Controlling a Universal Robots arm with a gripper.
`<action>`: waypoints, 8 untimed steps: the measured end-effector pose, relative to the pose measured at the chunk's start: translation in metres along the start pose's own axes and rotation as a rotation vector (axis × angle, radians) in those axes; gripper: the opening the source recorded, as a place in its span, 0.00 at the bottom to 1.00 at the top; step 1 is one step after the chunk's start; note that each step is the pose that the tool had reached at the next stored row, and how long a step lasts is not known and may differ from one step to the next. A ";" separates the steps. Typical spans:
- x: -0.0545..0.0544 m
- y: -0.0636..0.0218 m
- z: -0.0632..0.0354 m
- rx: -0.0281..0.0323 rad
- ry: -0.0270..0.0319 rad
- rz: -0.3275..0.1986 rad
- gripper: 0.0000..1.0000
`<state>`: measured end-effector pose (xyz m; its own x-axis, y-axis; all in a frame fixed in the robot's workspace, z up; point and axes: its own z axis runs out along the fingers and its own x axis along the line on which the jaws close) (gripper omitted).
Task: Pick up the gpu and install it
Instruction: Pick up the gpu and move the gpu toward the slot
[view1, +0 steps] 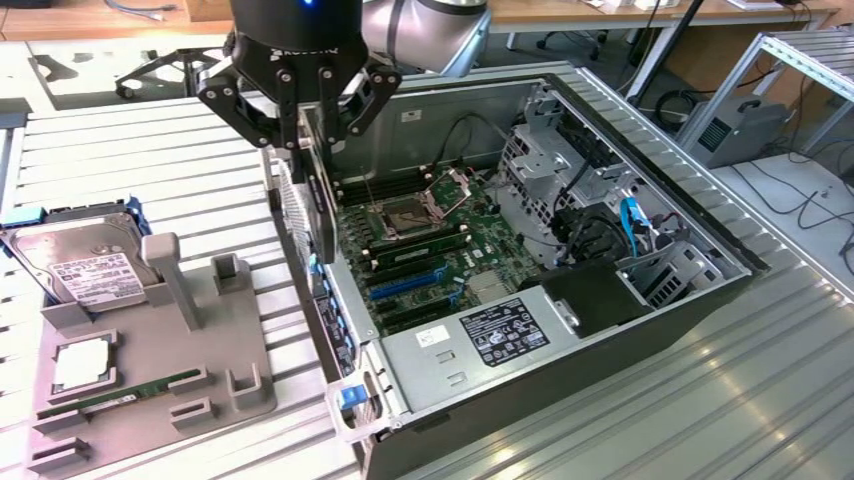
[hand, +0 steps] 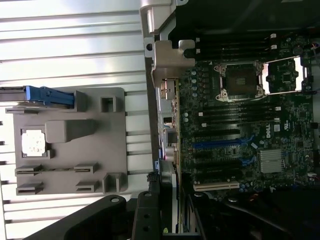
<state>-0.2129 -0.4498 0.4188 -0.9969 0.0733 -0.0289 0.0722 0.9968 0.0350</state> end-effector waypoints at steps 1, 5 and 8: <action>-0.001 0.0001 0.0000 0.0001 0.0000 0.000 0.27; -0.006 0.0004 0.0002 0.0006 0.0000 0.000 0.27; -0.008 0.0006 0.0002 0.0010 0.0001 0.000 0.27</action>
<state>-0.2044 -0.4498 0.4189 -0.9969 0.0732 -0.0288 0.0722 0.9968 0.0340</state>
